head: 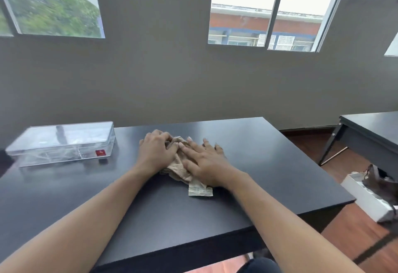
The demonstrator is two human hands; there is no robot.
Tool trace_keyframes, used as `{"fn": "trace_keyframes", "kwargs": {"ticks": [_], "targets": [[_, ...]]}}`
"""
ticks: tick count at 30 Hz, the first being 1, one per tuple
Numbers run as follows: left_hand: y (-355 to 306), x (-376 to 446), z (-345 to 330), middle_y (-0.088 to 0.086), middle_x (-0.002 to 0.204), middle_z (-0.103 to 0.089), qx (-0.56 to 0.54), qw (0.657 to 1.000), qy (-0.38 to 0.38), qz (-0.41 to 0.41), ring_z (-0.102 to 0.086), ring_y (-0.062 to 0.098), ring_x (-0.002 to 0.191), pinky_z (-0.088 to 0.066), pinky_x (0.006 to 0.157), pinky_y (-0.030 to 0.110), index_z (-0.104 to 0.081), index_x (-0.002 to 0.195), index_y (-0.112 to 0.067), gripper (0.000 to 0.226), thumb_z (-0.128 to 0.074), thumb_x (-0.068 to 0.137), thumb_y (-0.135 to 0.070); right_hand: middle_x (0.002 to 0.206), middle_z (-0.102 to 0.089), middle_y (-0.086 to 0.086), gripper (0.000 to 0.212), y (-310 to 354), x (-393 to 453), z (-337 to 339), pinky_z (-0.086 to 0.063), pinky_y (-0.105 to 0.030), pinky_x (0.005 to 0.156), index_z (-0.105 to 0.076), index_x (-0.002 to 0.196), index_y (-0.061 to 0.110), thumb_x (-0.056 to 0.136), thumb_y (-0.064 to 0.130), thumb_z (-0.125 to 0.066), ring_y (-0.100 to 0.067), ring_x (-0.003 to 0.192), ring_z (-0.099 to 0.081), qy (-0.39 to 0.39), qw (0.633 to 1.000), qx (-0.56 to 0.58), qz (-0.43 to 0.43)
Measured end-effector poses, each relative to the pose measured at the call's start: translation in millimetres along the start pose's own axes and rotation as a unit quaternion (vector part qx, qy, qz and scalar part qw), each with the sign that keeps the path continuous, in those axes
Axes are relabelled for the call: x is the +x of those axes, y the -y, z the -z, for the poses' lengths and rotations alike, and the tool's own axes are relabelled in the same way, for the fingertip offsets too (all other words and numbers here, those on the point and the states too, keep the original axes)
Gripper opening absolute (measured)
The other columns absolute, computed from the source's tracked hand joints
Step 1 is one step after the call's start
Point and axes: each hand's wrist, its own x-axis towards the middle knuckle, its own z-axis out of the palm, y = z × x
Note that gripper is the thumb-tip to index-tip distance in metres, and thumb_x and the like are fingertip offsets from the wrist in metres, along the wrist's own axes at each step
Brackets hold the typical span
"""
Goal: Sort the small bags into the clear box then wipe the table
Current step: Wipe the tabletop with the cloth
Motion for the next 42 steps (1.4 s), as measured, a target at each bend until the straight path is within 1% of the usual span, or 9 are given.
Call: {"fn": "trace_keyframes", "kwargs": {"ticks": [6,11,19,24,28,31,36,39,42], "targets": [[31,-4,16,-0.005,0.124,-0.064,-0.036,0.999,0.007,-0.011,-0.058,0.016,0.121,-0.042,0.106,0.033,-0.07,0.115,-0.025,0.025,-0.054,0.098,-0.034,0.17,0.007,0.025,0.058,29,-38,-10,0.011,-0.061,0.123,-0.009,0.153,0.065,0.098,0.071,-0.027,-0.029,0.158,0.018,-0.004,0.997,0.013,0.07],[35,-8,12,-0.002,0.148,-0.054,0.021,0.997,0.044,-0.063,-0.046,0.016,0.141,-0.034,0.116,0.034,-0.062,0.136,-0.022,0.039,-0.05,0.101,-0.036,0.172,0.004,0.016,0.048,-25,-61,6,0.013,-0.055,0.124,-0.019,0.153,0.063,0.106,0.057,-0.028,-0.024,0.157,0.019,0.015,1.0,0.02,0.005],[27,-6,9,-0.001,0.162,-0.039,0.05,0.994,0.079,-0.051,-0.026,0.016,0.153,-0.017,0.125,0.038,-0.047,0.15,-0.026,0.049,-0.041,0.103,-0.039,0.172,0.004,-0.017,0.062,-127,59,27,0.002,-0.06,0.125,-0.015,0.164,0.014,0.108,0.04,-0.018,-0.034,0.159,0.007,-0.055,0.967,0.0,-0.247],[29,-8,12,-0.002,0.16,-0.041,0.042,0.995,0.081,-0.042,-0.029,0.016,0.152,-0.014,0.127,0.042,-0.051,0.146,-0.026,0.047,-0.042,0.102,-0.04,0.168,0.027,0.011,0.066,-34,78,13,0.004,-0.062,0.122,-0.002,0.159,0.052,0.098,0.072,-0.017,-0.032,0.158,0.015,0.006,0.996,0.016,-0.091],[32,-9,13,-0.001,0.16,-0.042,0.04,0.996,0.073,-0.039,-0.03,0.017,0.152,-0.016,0.126,0.042,-0.052,0.146,-0.025,0.045,-0.037,0.104,-0.028,0.169,0.013,0.021,0.092,20,-1,-3,0.004,-0.05,0.127,-0.004,0.162,0.044,0.085,0.088,-0.029,-0.016,0.158,0.017,0.002,0.999,-0.002,0.035],[31,-11,10,-0.001,0.162,-0.037,0.05,0.994,0.084,-0.041,-0.024,0.018,0.154,-0.013,0.127,0.041,-0.048,0.15,-0.026,0.047,-0.033,0.107,-0.036,0.164,0.011,0.036,0.08,-3,-80,-3,0.013,-0.037,0.127,-0.005,0.158,0.054,0.088,0.086,-0.025,-0.001,0.154,0.023,-0.002,0.998,0.003,0.06],[23,-14,10,-0.006,0.165,-0.031,0.039,0.989,0.123,-0.076,-0.017,0.013,0.156,-0.009,0.127,0.038,-0.043,0.153,-0.027,0.055,-0.029,0.106,-0.051,0.164,0.003,0.038,0.077,-99,-107,24,0.009,-0.04,0.127,-0.01,0.147,0.072,0.074,0.097,-0.006,0.0,0.156,0.008,0.009,0.996,0.0,-0.087],[15,-25,10,-0.008,0.168,-0.021,0.051,0.979,0.158,-0.116,-0.008,0.008,0.157,-0.002,0.128,0.034,-0.035,0.157,-0.03,0.059,-0.027,0.104,-0.056,0.17,-0.006,0.024,0.086,-164,-64,32,0.01,-0.051,0.125,-0.017,0.156,0.056,0.079,0.092,-0.011,-0.012,0.159,0.003,-0.033,0.982,-0.02,-0.187],[10,-27,8,-0.009,0.169,-0.017,0.055,0.974,0.174,-0.133,-0.004,0.005,0.156,0.0,0.128,0.032,-0.032,0.158,-0.034,0.056,-0.027,0.105,-0.053,0.173,-0.004,0.006,0.079,-181,0,34,0.023,-0.054,0.121,-0.013,0.164,0.03,0.097,0.07,-0.012,-0.023,0.157,0.021,-0.032,0.961,-0.084,-0.261]]}}
